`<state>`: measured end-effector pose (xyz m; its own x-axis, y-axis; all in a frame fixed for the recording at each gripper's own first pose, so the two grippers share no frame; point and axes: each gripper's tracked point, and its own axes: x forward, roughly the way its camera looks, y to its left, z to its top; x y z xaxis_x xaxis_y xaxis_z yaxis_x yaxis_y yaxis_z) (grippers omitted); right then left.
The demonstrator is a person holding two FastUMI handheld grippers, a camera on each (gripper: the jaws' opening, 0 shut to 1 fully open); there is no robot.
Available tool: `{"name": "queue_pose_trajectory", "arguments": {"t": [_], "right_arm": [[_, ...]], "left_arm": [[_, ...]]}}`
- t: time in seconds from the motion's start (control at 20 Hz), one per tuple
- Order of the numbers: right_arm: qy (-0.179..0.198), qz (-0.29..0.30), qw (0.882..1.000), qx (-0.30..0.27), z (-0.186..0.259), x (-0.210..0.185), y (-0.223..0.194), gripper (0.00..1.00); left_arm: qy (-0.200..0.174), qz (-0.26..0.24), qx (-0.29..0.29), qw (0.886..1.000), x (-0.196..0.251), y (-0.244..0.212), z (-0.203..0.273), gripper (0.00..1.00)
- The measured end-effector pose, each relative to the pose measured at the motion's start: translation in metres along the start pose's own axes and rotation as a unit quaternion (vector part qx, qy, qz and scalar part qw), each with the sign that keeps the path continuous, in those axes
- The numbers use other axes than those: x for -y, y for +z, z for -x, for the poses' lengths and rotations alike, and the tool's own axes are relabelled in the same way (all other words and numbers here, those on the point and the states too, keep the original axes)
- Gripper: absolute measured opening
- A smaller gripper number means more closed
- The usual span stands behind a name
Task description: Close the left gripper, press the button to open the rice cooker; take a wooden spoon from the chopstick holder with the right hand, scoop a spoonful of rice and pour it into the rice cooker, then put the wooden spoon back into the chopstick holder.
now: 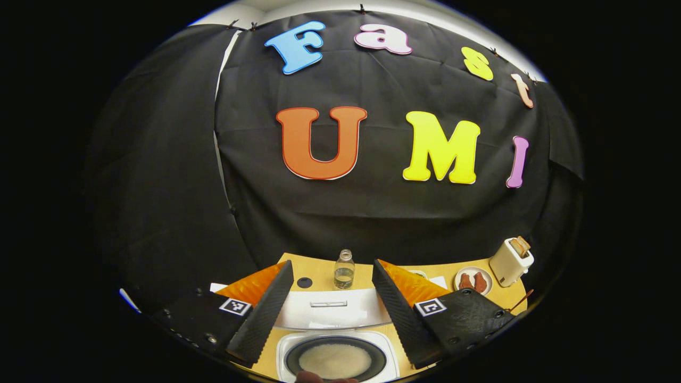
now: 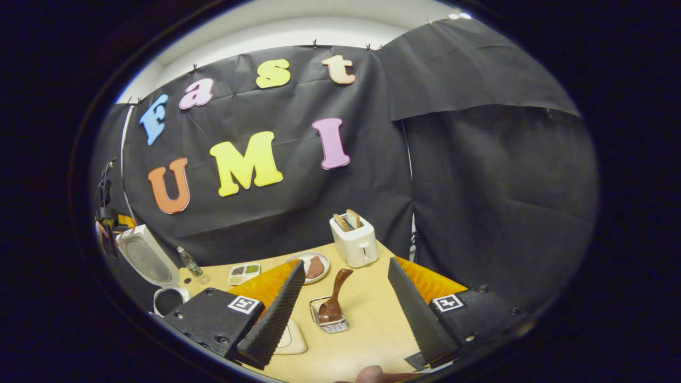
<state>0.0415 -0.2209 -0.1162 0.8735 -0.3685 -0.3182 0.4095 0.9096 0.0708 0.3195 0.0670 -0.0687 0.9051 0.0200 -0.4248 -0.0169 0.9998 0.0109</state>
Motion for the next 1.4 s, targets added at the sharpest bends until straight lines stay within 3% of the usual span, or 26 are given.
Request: {"name": "queue_pose_trajectory", "arguments": {"t": [0.45, 0.75, 1.05, 1.4], "right_arm": [[0.055, 0.022, 0.998, -0.018, 0.002, -0.034, -0.014, 1.00], [0.089, 0.044, 0.994, -0.042, 0.011, -0.052, -0.032, 1.00], [0.123, 0.072, 0.989, -0.038, 0.013, -0.073, -0.027, 1.00], [0.147, 0.091, 0.984, -0.044, 0.011, -0.088, -0.029, 1.00]], "left_arm": [[-0.028, 0.007, -0.060, 0.998, 0.009, -0.041, 0.065, 0.97], [-0.063, 0.047, -0.119, 0.990, 0.031, -0.111, 0.112, 0.96], [-0.044, 0.042, -0.167, 0.984, 0.035, -0.187, 0.117, 0.96], [-0.041, 0.066, -0.200, 0.977, 0.034, -0.232, 0.117, 0.95]]}}
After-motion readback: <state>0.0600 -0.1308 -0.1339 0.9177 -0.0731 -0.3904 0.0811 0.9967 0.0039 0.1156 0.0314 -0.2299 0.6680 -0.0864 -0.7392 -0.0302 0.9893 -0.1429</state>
